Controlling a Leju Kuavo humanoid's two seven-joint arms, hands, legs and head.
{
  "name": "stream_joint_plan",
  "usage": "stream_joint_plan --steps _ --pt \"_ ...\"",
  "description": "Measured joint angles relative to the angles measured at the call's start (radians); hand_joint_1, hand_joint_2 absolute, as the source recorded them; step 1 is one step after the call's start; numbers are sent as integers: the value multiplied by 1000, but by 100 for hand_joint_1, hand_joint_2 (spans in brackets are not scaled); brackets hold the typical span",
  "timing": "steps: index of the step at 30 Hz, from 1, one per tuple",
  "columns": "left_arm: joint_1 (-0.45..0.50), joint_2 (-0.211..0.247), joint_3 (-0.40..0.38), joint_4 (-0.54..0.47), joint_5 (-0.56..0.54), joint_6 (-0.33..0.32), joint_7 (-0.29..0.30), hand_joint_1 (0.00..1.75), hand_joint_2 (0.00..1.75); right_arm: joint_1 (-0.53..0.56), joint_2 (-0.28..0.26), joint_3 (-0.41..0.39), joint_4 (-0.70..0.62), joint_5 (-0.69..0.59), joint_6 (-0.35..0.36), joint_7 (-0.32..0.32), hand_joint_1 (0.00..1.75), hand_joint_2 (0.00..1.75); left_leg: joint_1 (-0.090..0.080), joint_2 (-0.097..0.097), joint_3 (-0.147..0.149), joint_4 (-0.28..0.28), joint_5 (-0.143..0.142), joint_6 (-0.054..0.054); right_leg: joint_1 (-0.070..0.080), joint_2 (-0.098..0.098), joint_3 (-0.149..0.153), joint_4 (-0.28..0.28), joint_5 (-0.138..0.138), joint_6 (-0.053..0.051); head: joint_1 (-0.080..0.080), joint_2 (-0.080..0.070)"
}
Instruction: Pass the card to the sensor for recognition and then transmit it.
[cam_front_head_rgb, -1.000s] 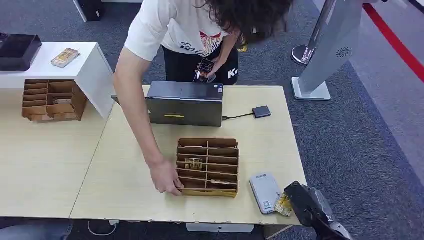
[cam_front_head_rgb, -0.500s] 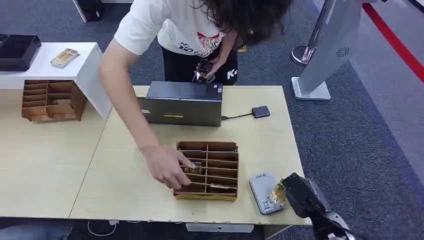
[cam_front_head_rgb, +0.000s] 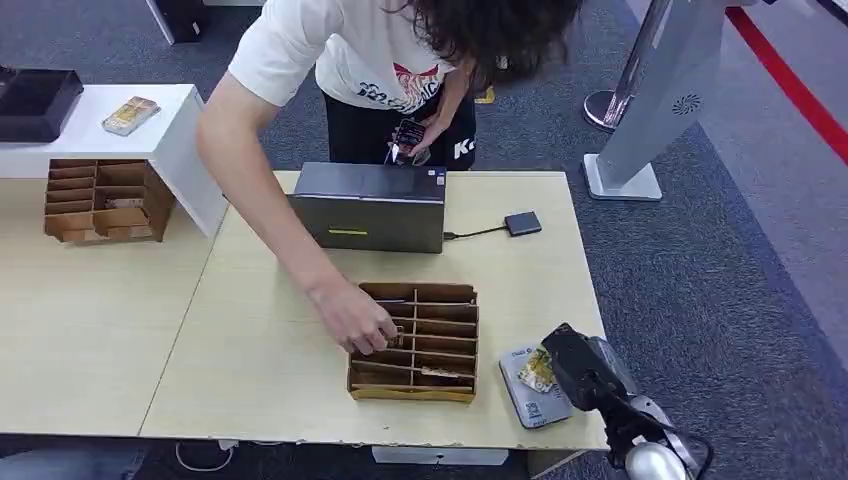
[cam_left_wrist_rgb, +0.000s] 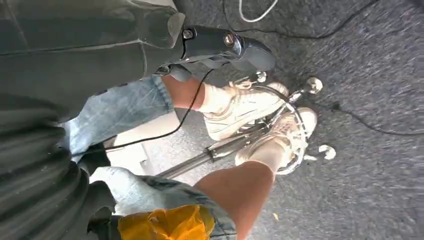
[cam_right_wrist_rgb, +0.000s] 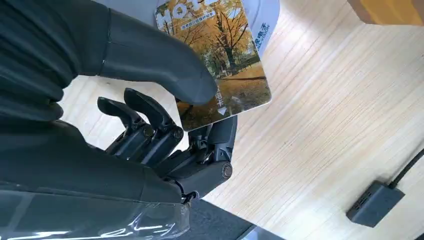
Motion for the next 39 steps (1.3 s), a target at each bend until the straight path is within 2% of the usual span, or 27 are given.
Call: stream_joint_plan --steps 8,21,39 --pt "-4 -11 3 8 23 0 3 0 175 -35 14 33 43 14 2 11 175 175 0 0 0 0 0 0 0 0 0 0 0 0 0 0" --pt "-6 -21 19 9 40 0 8 0 175 -33 24 60 94 139 -13 61 175 175 0 0 1 0 0 0 0 0 0 0 0 0 0 0" --pt "-7 -24 26 16 61 0 18 0 175 -46 36 68 114 190 1 71 175 175 0 0 3 0 0 0 0 0 2 0 0 0 0 0"
